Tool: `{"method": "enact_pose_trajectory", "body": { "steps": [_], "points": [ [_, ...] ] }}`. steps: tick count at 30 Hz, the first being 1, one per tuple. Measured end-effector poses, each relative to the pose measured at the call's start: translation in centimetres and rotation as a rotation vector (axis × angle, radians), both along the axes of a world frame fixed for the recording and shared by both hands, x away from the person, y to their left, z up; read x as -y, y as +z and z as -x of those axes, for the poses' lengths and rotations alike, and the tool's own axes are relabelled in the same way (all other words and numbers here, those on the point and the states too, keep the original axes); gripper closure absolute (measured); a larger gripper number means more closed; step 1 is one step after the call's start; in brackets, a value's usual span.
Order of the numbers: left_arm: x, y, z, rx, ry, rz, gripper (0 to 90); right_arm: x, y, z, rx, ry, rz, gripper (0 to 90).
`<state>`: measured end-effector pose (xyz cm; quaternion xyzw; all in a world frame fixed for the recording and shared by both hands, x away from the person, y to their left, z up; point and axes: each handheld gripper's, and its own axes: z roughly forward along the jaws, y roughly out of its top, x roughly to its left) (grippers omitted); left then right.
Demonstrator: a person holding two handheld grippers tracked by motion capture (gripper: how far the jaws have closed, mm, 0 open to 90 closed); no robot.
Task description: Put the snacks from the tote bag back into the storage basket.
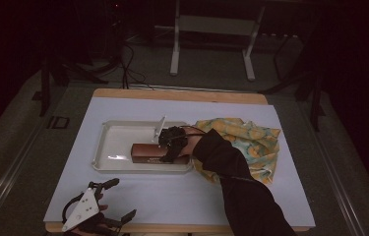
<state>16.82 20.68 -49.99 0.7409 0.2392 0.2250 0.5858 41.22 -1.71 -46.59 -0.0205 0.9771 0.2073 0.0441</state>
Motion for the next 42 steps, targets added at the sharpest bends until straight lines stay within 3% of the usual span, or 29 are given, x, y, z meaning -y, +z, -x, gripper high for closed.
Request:
{"method": "enact_pose_trajectory", "body": {
  "steps": [7, 13, 19, 31, 42],
  "points": [
    [0.0, 0.0, 0.0, -0.001, 0.004, 0.002, 0.0, 1.2, 1.6, -0.1, -0.023, -0.019, -0.062, 16.4],
    [0.1, 0.0, -0.1, -0.004, 0.006, 0.001, 0.0, 2.5, 3.0, 0.2, -0.035, -0.037, -0.100, 14.1],
    [0.1, 0.0, -0.1, -0.004, 0.007, -0.001, 0.0, 3.7, 4.4, 0.9, -0.011, -0.064, -0.145, 14.6],
    [0.1, 0.0, -0.1, -0.005, 0.007, 0.000, 0.0, 6.9, 5.5, 1.6, 0.016, -0.152, -0.207, 15.1],
    [0.2, 0.0, -0.1, -0.004, 0.007, -0.003, 0.0, 11.6, 5.9, 2.1, 0.027, -0.232, -0.263, 15.1]
  ]
}}
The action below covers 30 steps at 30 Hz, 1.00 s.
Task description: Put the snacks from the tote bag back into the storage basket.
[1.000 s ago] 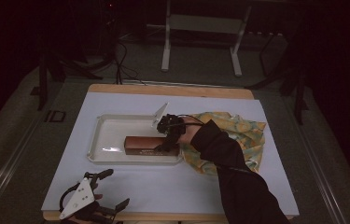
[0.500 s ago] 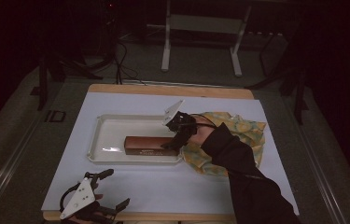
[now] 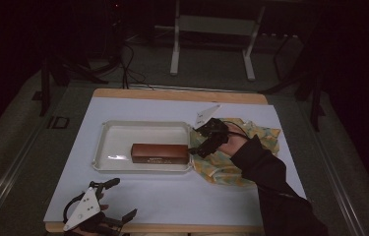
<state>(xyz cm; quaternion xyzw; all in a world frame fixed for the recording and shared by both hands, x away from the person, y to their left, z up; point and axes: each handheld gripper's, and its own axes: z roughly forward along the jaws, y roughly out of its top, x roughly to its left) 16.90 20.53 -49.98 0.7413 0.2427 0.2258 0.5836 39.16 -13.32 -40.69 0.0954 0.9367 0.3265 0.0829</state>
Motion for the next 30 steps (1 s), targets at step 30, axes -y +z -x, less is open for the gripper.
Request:
{"method": "enact_pose_trajectory", "body": {
  "steps": [30],
  "points": [
    [0.1, -0.1, -0.1, -0.004, -0.002, -0.002, 0.0, 11.2, -1.9, 4.5, 0.122, -0.317, -0.154, 15.5]
  ]
}}
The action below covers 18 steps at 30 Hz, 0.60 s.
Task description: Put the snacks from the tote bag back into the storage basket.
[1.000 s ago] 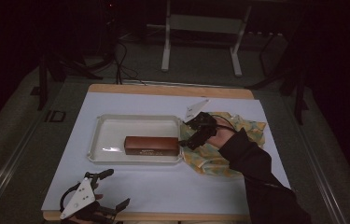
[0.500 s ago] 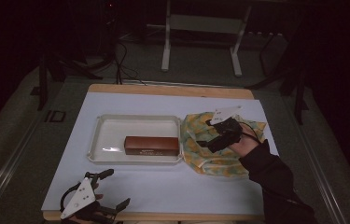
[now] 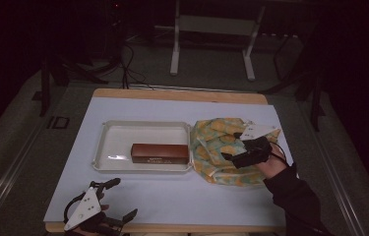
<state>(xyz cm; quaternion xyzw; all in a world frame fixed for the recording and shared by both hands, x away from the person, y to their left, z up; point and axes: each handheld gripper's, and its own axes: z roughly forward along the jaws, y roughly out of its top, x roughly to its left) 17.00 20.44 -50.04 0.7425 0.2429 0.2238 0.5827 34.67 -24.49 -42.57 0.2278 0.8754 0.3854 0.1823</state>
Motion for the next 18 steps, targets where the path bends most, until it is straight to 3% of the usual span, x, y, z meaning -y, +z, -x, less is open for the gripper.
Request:
{"method": "enact_pose_trajectory", "body": {
  "steps": [6, 8, 18],
  "points": [
    [0.0, 0.0, 0.0, 0.000, 0.000, -0.001, 0.0, 1.5, -0.8, 1.1, 0.034, -0.067, -0.037, 15.2],
    [0.0, 0.0, 0.0, 0.000, 0.001, -0.001, 0.0, 2.7, -1.3, 1.8, 0.059, -0.116, -0.063, 14.7],
    [0.0, 0.0, 0.0, 0.000, 0.002, -0.003, 0.0, 4.7, -2.7, 3.7, 0.124, -0.227, -0.087, 13.3]
  ]
}}
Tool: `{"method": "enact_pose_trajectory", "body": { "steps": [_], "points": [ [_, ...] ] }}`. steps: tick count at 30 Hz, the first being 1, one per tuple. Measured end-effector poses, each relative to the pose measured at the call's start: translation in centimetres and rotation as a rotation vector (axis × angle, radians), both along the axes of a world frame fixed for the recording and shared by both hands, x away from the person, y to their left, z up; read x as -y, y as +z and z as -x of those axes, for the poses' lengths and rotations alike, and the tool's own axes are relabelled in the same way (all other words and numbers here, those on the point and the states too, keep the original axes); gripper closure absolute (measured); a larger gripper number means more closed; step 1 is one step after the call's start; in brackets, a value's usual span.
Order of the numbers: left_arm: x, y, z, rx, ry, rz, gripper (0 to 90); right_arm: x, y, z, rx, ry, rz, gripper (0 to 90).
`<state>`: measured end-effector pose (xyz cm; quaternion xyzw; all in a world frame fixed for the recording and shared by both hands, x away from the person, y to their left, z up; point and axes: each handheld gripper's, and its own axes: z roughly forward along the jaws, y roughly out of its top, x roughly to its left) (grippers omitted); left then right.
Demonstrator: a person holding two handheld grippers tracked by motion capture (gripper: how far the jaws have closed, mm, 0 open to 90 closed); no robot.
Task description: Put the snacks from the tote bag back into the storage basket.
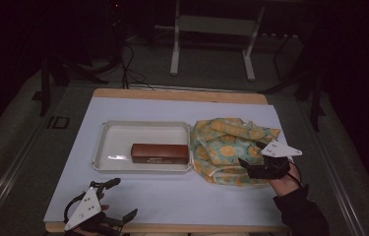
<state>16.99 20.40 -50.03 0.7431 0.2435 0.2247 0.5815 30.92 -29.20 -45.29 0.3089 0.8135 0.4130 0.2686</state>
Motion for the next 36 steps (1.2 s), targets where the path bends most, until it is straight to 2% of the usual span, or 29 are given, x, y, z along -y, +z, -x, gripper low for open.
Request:
{"method": "enact_pose_trajectory", "body": {
  "steps": [2, 9, 13, 21, 30, 36],
  "points": [
    [0.0, 0.0, 0.0, 0.000, 0.000, 0.000, 0.0, 0.4, -0.3, 0.5, 0.013, -0.034, -0.016, 13.3],
    [0.0, 0.0, 0.0, 0.000, -0.002, -0.001, 0.0, 1.9, -1.3, 1.7, 0.043, -0.095, -0.060, 12.9],
    [0.0, 0.0, 0.0, 0.000, -0.002, -0.002, 0.0, 2.9, -1.7, 2.6, 0.061, -0.137, -0.101, 12.2],
    [0.1, 0.0, 0.0, -0.001, -0.005, -0.002, 0.0, 4.5, -2.2, 3.7, 0.128, -0.224, -0.142, 11.8],
    [0.0, 0.0, -0.1, -0.002, -0.003, -0.001, 0.0, 6.2, -3.3, 4.6, 0.129, -0.290, -0.152, 11.9],
    [0.1, 0.0, -0.1, -0.003, -0.002, -0.002, 0.0, 6.5, -3.5, 4.4, 0.125, -0.295, -0.160, 12.0]
  ]
}}
